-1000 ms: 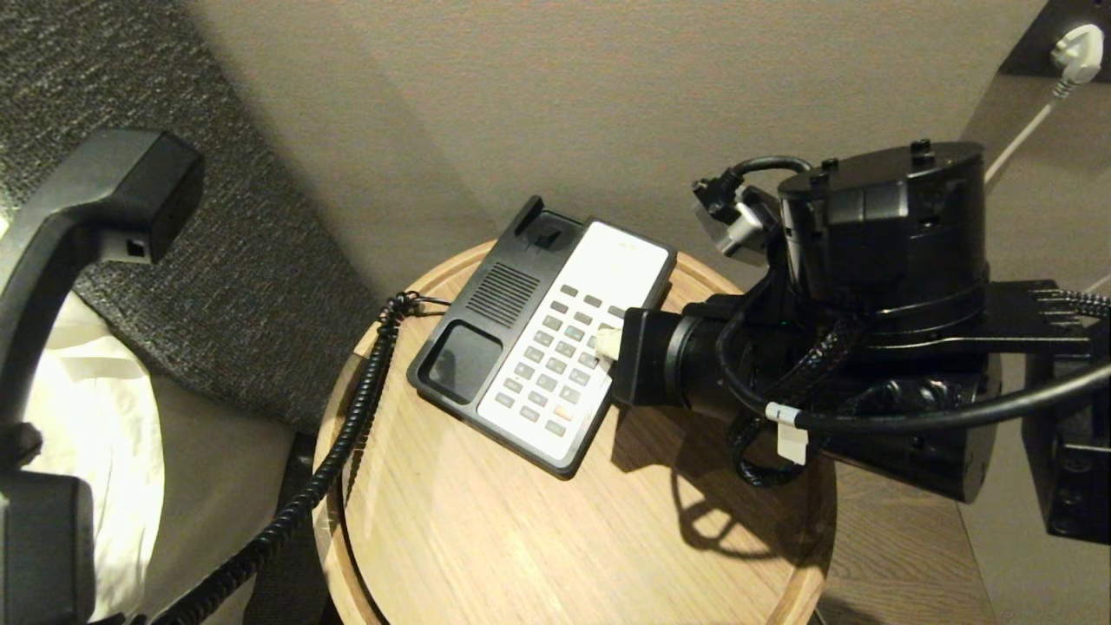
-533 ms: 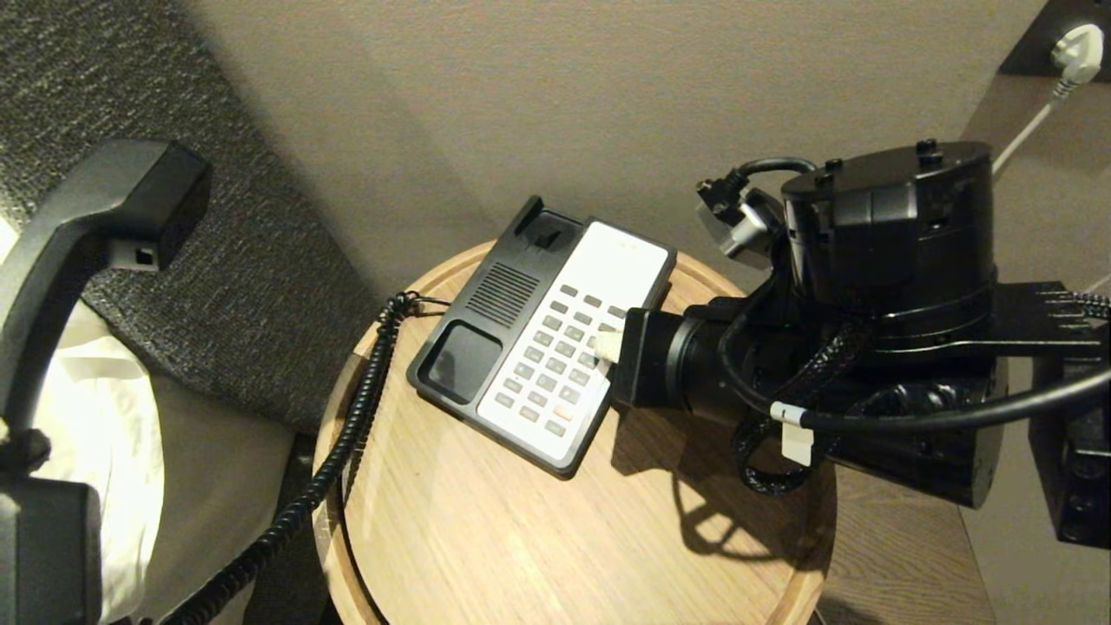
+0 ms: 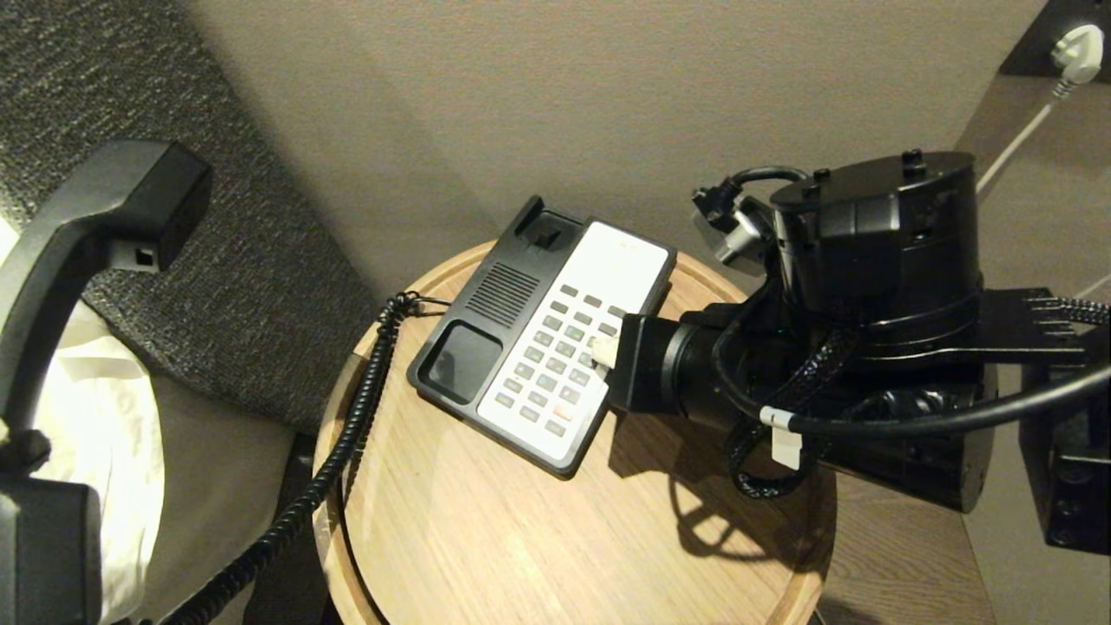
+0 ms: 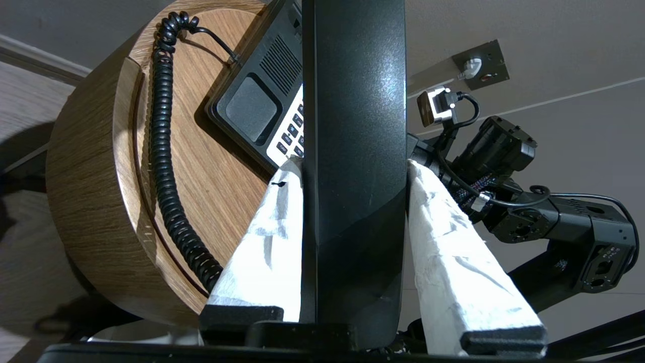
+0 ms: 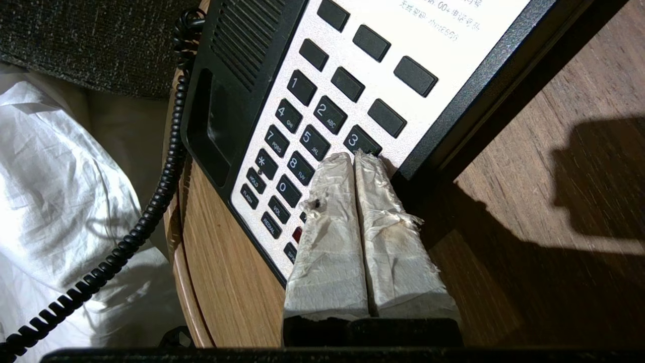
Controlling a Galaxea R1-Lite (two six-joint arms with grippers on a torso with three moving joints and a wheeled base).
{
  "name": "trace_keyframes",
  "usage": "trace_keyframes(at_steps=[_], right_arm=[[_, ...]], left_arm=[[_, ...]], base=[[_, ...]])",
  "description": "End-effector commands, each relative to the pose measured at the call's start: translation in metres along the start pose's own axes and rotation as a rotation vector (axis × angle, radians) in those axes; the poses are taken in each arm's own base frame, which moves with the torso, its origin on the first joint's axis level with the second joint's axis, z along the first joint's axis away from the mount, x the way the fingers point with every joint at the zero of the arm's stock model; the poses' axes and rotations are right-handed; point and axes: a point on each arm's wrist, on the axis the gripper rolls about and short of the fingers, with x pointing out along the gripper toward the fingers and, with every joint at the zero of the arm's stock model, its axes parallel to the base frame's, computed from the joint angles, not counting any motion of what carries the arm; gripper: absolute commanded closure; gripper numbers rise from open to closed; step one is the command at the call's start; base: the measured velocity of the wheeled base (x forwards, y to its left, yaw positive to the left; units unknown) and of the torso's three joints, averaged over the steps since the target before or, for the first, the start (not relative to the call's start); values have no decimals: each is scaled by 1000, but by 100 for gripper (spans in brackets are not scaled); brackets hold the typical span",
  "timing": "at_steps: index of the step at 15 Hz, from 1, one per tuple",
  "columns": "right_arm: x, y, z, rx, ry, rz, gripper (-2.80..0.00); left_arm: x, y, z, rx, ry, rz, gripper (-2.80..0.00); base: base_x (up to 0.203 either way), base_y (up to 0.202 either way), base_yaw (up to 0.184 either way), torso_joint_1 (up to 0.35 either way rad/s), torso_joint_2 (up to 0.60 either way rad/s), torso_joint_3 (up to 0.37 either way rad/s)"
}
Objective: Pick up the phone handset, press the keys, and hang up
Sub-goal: Dial the number
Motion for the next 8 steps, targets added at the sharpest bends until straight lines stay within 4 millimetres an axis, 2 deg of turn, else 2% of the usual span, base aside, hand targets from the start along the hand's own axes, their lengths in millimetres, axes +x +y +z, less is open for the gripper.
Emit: trace_keyframes(at_steps=[1,8], right_arm=[[2,0,-2,2,3,-4,0],[6,0,-6,-1,17,-4,0]], left_arm=[[0,0,0,-5,-1,-2,0],[-2,-1,0,-6,9,-19,0]], base=[[0,0,0,0,0,0],[0,0,0,0,0,0]])
